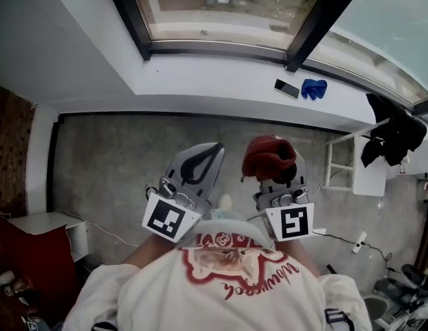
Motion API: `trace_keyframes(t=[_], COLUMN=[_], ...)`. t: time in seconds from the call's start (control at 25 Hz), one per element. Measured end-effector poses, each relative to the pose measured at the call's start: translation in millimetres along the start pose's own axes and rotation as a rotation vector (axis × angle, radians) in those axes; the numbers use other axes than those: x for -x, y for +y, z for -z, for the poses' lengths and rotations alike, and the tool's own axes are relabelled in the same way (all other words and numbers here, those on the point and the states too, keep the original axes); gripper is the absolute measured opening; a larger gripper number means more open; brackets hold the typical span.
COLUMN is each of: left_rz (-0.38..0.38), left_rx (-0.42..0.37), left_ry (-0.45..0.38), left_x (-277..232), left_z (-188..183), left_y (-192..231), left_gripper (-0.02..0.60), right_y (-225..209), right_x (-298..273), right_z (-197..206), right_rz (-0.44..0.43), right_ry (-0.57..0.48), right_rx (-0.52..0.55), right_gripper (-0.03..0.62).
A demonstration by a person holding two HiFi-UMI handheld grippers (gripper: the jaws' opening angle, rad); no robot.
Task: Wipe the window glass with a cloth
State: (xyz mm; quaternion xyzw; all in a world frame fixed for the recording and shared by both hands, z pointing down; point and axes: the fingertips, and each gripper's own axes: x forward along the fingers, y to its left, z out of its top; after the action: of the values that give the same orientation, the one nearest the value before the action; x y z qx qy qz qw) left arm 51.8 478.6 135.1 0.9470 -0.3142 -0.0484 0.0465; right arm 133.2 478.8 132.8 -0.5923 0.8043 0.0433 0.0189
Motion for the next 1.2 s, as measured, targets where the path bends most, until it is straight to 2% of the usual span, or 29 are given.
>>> trace_keyframes(t=[0.2,0.36,0.72,1.2], left_rz=[0.026,0.019,0.038,0.062], left_rx=[-0.004,-0.006,-0.021,-0.043], left_ry=[-0.029,-0.033,-0.051,-0.036], left_x=[13,27,41,37], left_z=[-14,-19,-26,-23], left_y=[-7,-2,0,-1], left_gripper=[0.018,0.018,0.018,0.018], right_y=[24,47,59,59], right_x=[7,2,3,-1], right_z=[-8,-17,-22,-9], right_rz=[0.006,-0.018,-0.005,-0.014], right_ry=[-0.018,-0.047,-0.047,-0.019], right_rx=[-0.037,-0.059,-0.037,-0.084], right_gripper=[0.086,0.086,0.086,0.086])
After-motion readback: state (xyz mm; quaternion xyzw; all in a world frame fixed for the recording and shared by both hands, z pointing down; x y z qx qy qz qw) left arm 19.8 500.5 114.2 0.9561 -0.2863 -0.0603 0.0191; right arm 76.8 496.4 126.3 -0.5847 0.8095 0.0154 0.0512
